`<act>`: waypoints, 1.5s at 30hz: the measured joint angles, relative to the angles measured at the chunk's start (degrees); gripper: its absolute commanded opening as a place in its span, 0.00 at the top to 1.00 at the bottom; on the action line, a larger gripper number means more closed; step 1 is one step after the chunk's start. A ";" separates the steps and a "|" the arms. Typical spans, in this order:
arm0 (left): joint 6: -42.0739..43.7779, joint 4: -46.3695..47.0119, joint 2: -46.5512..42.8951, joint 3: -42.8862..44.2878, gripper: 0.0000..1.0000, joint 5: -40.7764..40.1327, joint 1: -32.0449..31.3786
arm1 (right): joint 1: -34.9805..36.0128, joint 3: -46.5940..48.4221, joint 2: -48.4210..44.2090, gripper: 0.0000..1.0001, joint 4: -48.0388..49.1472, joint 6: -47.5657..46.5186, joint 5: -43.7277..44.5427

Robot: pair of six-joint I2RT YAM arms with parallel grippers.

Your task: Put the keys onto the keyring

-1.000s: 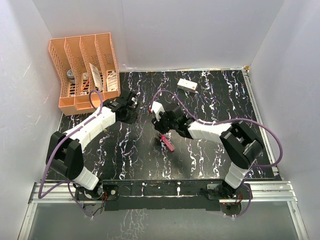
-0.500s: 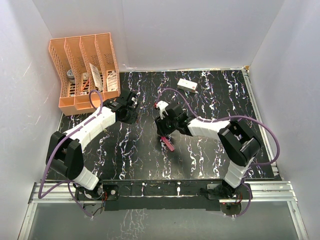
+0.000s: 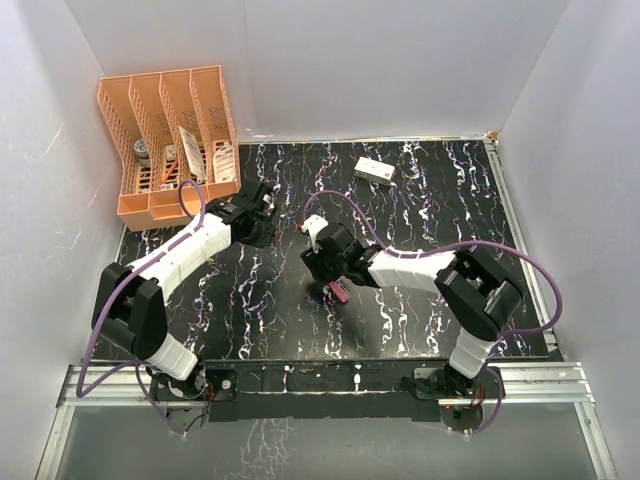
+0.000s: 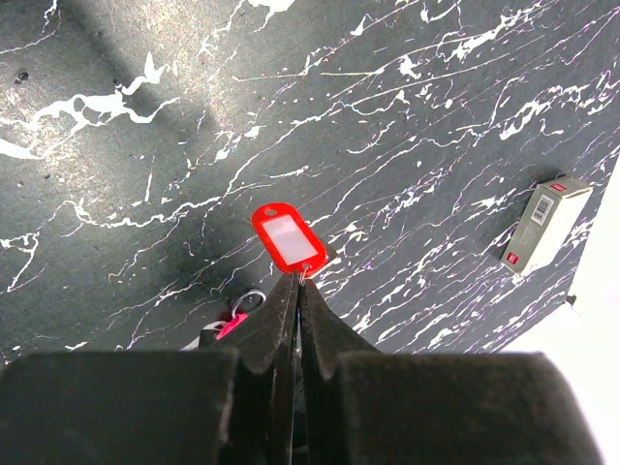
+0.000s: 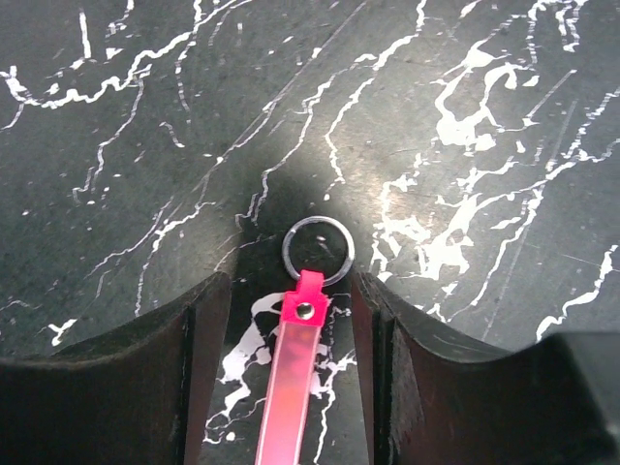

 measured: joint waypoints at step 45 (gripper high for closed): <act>0.00 0.24 -0.02 -0.90 1.00 0.00 0.00 | -1.29 -0.44 -5.05 0.57 2.03 3.89 2.56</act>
